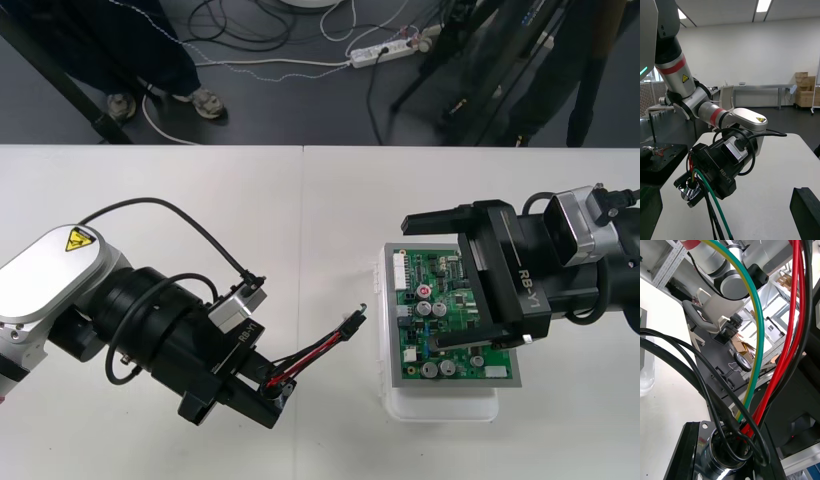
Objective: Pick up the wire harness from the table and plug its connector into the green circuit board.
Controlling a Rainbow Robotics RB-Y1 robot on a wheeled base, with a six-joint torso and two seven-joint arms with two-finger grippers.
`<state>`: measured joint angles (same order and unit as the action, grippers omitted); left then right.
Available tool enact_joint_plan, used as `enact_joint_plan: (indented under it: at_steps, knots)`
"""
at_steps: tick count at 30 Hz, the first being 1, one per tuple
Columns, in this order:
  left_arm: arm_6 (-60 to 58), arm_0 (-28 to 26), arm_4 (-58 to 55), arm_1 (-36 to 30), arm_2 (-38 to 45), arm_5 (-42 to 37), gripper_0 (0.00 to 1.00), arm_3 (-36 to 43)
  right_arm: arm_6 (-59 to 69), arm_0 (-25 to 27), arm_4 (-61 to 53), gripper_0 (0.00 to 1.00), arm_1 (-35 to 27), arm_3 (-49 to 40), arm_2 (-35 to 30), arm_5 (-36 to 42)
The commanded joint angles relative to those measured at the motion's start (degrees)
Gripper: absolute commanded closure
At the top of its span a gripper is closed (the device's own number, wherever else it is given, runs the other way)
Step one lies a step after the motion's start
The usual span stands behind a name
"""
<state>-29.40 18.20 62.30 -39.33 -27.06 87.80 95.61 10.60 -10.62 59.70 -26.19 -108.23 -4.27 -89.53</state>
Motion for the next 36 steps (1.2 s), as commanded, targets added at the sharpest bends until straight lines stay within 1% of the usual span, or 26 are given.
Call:
enact_joint_plan:
  at_steps: [1,10,19,29,36]
  knots:
    - [-4.3,-0.5,-1.3,-1.7,-0.8,2.2,1.0,0.5,2.5,-2.6,-1.1,0.0,-2.0,0.6,-0.8,-0.5]
    - [-4.3,-0.4,-1.8,-1.7,-0.8,2.2,1.0,0.5,1.8,-6.0,-2.6,0.0,-2.0,4.0,1.3,-0.5]
    - [-4.3,-0.4,-2.0,-1.7,-0.8,2.2,1.0,0.5,-0.1,-9.9,-5.8,0.0,-2.3,9.8,7.3,-0.5]
    - [-4.3,-0.4,-2.2,-1.7,-0.8,2.2,1.0,0.5,-2.4,-11.6,-6.6,0.0,-3.4,10.1,13.1,-0.5]
    - [-4.3,-0.4,-2.2,-1.6,-0.8,2.1,1.0,0.5,-4.1,-12.5,-6.6,0.0,-3.4,10.1,14.6,-0.5]
